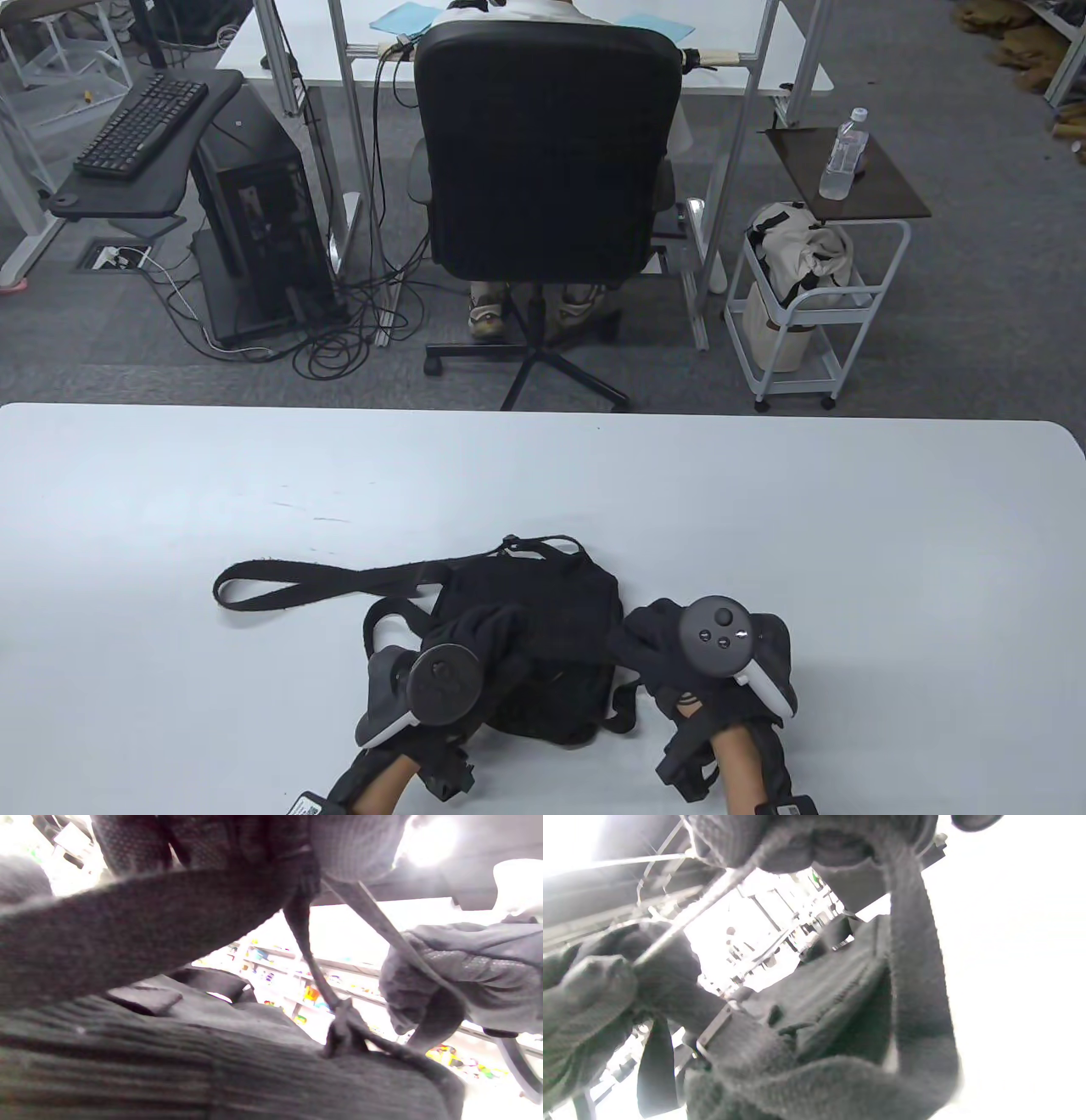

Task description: Pull shoulder strap to tighten

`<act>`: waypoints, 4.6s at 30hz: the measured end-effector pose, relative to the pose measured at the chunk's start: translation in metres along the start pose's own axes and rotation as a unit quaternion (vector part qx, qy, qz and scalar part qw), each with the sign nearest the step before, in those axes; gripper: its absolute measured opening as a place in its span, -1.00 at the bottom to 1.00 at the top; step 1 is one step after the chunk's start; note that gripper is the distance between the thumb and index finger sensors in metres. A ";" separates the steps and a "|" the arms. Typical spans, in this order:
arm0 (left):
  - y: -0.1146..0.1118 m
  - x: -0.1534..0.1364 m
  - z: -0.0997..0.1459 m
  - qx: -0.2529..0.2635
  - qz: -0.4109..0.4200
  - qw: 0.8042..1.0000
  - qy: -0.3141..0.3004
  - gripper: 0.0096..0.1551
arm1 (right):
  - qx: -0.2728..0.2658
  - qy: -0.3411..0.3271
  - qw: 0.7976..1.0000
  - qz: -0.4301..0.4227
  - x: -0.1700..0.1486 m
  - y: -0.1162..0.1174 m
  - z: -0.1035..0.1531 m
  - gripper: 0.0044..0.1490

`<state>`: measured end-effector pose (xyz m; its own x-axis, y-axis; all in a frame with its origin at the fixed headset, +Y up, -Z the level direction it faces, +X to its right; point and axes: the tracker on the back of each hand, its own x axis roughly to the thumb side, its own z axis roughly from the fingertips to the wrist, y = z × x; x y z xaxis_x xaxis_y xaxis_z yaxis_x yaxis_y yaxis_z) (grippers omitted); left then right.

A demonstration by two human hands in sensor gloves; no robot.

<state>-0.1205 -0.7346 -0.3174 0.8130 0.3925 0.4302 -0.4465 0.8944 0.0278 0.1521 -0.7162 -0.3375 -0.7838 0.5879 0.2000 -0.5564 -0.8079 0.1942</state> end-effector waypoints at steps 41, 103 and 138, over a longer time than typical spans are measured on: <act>0.006 0.009 0.001 0.004 -0.007 1.000 -0.018 -0.26 | 0.012 -0.070 0.997 -0.007 0.058 0.035 -0.020 -0.59; 0.005 0.014 0.001 -0.007 -0.070 0.997 -0.019 -0.27 | 0.033 -0.026 0.999 0.032 0.014 0.009 -0.006 -0.59; -0.007 -0.021 0.009 -0.062 -0.139 0.988 -0.004 -0.28 | 0.040 -0.018 0.994 0.095 0.040 0.030 -0.014 -0.05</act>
<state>-0.1380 -0.7507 -0.3187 0.8944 0.1269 0.4290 -0.1569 0.9870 0.0352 0.0996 -0.7176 -0.3373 -0.8620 0.4266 0.2739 -0.3735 -0.8997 0.2260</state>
